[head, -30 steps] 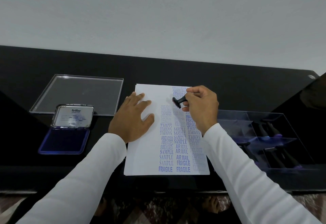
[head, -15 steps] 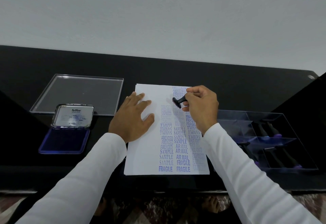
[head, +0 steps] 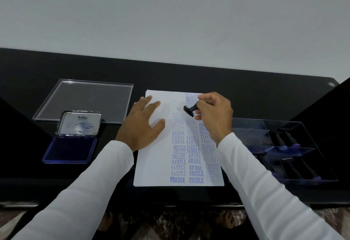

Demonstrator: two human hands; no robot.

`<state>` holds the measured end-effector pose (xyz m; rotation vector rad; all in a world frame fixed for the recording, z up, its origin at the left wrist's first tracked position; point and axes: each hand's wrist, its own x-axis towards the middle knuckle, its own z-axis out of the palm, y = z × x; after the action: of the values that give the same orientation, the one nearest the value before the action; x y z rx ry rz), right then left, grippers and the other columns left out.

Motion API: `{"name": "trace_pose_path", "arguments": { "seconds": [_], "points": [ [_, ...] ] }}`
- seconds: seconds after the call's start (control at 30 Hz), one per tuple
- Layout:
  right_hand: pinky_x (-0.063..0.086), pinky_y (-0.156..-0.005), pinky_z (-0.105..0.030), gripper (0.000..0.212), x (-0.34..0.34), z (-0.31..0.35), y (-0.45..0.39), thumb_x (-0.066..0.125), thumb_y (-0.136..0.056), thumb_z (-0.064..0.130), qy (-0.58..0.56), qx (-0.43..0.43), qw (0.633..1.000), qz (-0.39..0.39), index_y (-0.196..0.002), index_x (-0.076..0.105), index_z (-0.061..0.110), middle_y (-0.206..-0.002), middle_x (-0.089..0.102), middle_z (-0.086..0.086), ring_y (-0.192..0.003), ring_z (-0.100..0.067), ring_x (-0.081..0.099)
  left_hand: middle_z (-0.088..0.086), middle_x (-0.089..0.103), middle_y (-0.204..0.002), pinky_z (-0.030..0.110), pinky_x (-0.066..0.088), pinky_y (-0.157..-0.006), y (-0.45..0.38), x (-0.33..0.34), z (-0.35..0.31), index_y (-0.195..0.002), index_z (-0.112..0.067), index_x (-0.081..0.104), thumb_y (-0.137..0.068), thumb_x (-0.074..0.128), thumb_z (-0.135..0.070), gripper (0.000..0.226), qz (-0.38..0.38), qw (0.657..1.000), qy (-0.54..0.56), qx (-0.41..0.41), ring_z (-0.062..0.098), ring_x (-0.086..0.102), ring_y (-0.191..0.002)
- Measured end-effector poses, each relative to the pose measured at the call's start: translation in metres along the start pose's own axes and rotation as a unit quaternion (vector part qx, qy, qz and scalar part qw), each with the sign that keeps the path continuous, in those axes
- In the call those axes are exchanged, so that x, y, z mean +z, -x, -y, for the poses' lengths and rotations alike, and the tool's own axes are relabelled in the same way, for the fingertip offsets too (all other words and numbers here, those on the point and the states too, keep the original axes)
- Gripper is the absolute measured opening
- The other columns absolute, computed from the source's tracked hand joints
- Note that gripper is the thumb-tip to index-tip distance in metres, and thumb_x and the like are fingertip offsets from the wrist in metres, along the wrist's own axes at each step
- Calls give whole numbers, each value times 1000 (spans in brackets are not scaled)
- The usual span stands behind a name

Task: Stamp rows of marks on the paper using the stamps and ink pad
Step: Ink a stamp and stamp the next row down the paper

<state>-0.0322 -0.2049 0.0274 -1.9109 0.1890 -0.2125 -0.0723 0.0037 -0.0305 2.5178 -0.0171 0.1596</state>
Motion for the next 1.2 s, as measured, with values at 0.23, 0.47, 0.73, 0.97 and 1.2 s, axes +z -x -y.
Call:
{"name": "trace_pose_path", "arguments": {
  "seconds": [0.23, 0.47, 0.73, 0.97, 1.2],
  "points": [
    [61, -60, -28, 12, 15, 9, 17, 67, -90, 12, -14, -5, 999, 45, -97, 72, 20, -87, 72, 3, -75, -17, 72, -8, 31, -162, 36, 19, -117, 24, -21, 4, -147, -26, 48, -94, 60, -49, 58, -52, 999, -4, 16, 17, 21, -152],
    [63, -64, -34, 16, 52, 25, 50, 64, -91, 11, -19, -29, 994, 99, -100, 72, 21, -91, 72, -1, -80, -18, 71, -8, 32, -161, 47, 27, -120, 64, -60, 27, -148, -32, 44, -93, 57, -53, 60, -69, 997, -27, -13, 17, 19, -153],
    [62, -77, -40, 15, 101, 39, 92, 66, -92, 21, 22, -81, 984, 159, -104, 72, 28, -93, 71, 9, -84, -13, 69, -6, 45, -150, 41, 38, -115, 116, -96, 68, -141, -24, 54, -90, 62, -49, 58, -125, 990, -39, -47, 16, 36, -143],
    [61, -73, -43, 20, 138, 55, 124, 69, -85, 15, 13, -95, 974, 204, -98, 73, 30, -84, 71, 11, -77, -10, 70, -3, 46, -151, 42, 26, -123, 147, -114, 107, -141, -22, 55, -87, 53, -57, 64, -140, 984, -60, -89, 20, 32, -146],
    [62, -71, -39, 19, 165, 64, 148, 72, -87, 13, 24, -113, 962, 246, -102, 73, 25, -93, 72, 6, -81, -10, 71, -1, 40, -156, 40, 19, -123, 170, -126, 131, -147, -23, 48, -90, 61, -52, 65, -142, 981, -69, -116, 19, 25, -150]
  ]
}}
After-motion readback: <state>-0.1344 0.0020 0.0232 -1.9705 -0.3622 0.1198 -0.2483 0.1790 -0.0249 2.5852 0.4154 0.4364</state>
